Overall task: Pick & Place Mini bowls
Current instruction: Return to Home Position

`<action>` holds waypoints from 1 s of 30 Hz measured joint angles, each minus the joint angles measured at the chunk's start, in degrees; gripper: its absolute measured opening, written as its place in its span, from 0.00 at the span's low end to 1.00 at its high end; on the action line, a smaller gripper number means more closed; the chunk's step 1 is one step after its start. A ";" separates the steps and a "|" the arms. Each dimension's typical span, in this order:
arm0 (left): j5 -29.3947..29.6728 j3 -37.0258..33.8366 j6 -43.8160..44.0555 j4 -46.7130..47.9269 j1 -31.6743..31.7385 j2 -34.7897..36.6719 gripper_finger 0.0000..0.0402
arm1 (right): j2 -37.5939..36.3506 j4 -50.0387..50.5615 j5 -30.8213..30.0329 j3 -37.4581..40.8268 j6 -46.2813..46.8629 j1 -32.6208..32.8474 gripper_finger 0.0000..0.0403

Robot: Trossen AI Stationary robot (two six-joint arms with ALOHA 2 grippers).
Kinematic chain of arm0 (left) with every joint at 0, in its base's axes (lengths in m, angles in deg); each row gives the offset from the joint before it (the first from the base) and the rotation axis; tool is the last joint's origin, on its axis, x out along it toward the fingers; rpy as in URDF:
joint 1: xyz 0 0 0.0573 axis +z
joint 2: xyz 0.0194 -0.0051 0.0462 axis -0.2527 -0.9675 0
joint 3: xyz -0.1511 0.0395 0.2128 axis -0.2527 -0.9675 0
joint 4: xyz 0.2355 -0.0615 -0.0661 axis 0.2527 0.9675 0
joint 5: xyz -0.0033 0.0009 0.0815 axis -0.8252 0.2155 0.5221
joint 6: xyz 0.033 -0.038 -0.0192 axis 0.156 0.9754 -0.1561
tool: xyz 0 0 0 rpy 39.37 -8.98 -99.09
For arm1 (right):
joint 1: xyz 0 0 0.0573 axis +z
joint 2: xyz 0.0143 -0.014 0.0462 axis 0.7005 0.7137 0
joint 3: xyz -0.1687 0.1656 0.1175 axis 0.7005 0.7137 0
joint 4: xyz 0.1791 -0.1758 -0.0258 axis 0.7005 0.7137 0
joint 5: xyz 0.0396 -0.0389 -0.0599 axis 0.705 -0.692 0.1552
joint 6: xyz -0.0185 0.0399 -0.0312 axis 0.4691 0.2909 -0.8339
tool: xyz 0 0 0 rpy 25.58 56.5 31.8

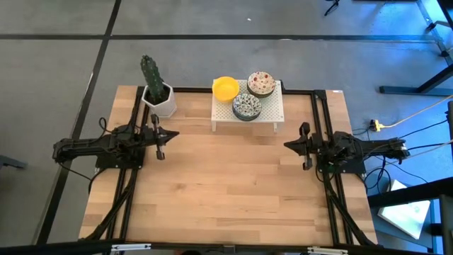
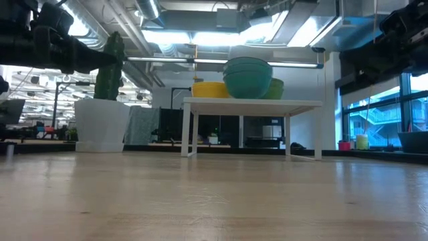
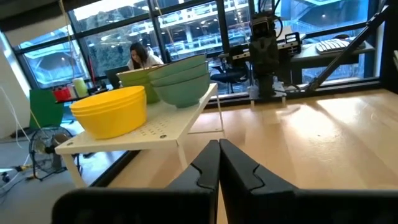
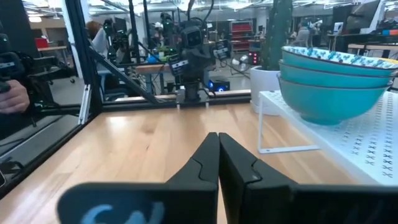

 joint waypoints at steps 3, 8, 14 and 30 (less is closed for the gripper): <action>0.00 0.00 0.02 -0.02 0.02 0.00 0.00 | 0.00 -0.07 0.00 0.00 0.04 0.00 0.00; 0.01 0.00 0.29 -0.02 0.00 0.00 0.01 | 0.00 0.84 6.12 0.00 -0.37 0.00 0.02; 1.03 0.00 0.96 -0.20 0.00 0.00 0.01 | 0.02 0.78 6.85 0.00 -1.51 0.04 0.07; 0.96 0.00 1.36 -0.22 0.00 0.00 0.01 | 0.01 0.79 6.45 -0.01 -1.44 0.03 0.06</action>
